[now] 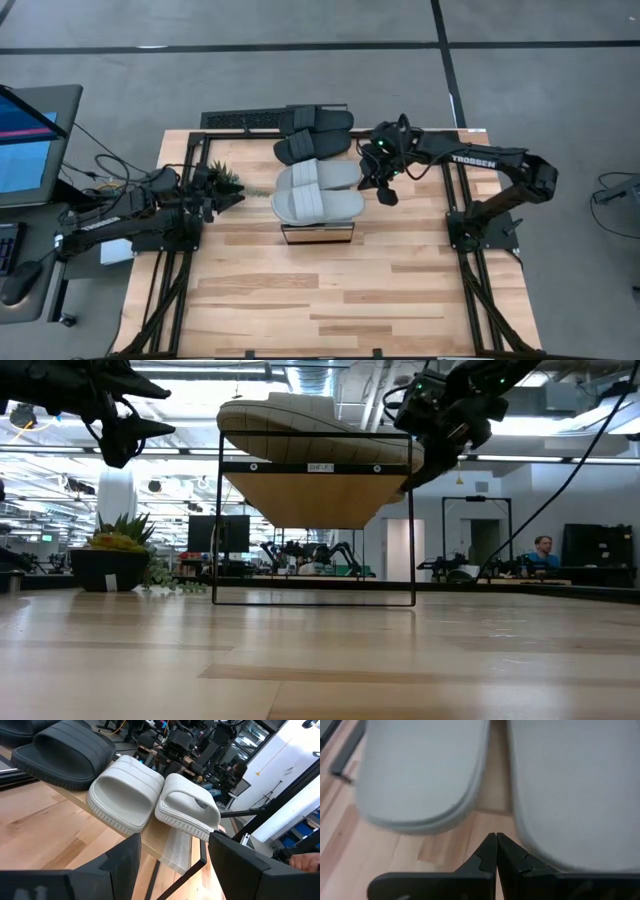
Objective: Pick and place slides into the shelf
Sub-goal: Adjust the top gray slide on the shelf
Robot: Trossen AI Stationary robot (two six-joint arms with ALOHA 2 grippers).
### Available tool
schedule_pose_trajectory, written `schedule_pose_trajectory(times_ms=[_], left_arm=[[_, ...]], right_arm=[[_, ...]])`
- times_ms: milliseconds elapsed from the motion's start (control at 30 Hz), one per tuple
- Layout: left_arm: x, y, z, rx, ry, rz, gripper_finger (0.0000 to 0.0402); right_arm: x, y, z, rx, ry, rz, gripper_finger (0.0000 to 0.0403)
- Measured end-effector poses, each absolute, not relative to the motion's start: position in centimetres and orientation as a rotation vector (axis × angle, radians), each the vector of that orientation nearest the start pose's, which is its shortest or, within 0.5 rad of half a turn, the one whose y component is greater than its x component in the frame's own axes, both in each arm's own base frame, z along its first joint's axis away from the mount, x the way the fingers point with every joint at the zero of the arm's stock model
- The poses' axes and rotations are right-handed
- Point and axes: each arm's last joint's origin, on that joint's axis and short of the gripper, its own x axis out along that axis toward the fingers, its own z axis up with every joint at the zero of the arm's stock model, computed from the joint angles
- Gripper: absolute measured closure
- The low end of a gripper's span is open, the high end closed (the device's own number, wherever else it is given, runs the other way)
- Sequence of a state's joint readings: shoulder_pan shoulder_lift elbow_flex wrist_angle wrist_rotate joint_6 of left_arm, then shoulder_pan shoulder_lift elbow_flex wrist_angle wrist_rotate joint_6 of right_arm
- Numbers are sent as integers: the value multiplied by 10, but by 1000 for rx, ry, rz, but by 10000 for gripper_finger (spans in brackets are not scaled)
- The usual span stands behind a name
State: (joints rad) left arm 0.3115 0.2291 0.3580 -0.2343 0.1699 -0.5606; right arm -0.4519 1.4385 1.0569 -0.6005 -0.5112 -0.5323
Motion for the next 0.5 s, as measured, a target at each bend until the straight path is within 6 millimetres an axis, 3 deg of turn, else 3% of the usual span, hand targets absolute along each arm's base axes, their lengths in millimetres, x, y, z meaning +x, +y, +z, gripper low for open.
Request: schedule_pose_trajectory(times_ms=[500], left_arm=[[91,24,244,-585,60,166,182]], right_arm=[[263,-131,263,-94,795,149,403]])
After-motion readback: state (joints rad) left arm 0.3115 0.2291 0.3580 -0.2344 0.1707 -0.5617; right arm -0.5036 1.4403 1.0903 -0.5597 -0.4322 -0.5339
